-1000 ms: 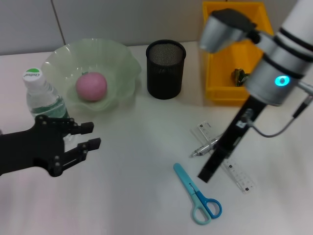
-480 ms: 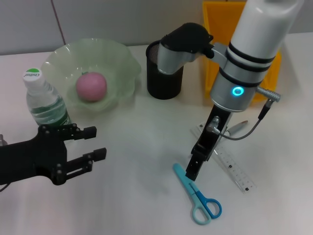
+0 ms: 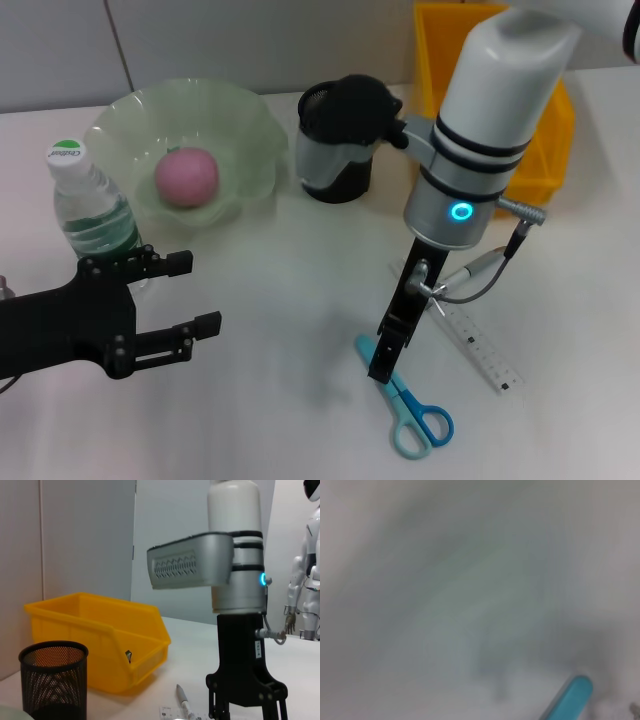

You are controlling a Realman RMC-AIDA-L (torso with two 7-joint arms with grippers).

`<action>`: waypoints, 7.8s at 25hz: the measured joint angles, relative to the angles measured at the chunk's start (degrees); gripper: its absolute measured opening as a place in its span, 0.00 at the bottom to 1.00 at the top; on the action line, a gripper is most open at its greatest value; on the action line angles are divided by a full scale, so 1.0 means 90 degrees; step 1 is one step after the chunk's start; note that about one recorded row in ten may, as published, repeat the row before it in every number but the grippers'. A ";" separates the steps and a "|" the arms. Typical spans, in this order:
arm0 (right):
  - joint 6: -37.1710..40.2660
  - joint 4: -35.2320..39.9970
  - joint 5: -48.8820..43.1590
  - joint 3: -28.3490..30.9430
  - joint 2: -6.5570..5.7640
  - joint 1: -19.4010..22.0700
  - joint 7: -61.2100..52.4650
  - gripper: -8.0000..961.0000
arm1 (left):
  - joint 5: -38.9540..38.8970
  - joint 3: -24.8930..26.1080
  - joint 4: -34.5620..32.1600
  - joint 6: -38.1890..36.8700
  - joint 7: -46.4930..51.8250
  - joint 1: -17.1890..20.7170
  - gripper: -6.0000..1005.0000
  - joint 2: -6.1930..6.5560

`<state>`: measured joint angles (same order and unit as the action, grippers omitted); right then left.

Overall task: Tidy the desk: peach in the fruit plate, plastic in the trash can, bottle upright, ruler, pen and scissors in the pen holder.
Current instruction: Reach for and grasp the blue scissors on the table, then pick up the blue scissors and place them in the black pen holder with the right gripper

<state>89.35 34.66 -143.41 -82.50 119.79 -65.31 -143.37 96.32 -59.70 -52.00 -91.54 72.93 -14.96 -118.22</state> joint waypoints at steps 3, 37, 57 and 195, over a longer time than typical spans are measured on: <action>-0.0145 0.0061 0.0027 -0.0267 0.0000 0.0040 0.0134 0.72 | 0.0000 0.0026 0.0026 -0.0008 -0.0006 -0.0008 0.76 0.0001; 0.1236 0.3825 -0.0594 -0.2191 -0.0021 0.1104 0.6557 0.67 | -0.0377 0.0743 0.1009 -0.0051 -0.0585 0.0053 0.75 -0.0028; 0.0935 0.4210 -0.0308 -0.2592 -0.0032 0.1700 0.7766 0.61 | -0.0517 0.0824 0.0925 -0.0159 -0.0282 0.0021 0.75 -0.0001; -0.0663 0.2184 0.0755 -0.3133 -0.0036 0.0876 1.0443 0.23 | -0.0518 0.0973 0.0962 -0.0249 -0.0285 0.0273 0.75 0.0011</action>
<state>83.38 54.32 -136.62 -110.70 119.47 -57.42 -49.38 91.66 -50.94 -43.34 -93.78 70.37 -12.51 -118.12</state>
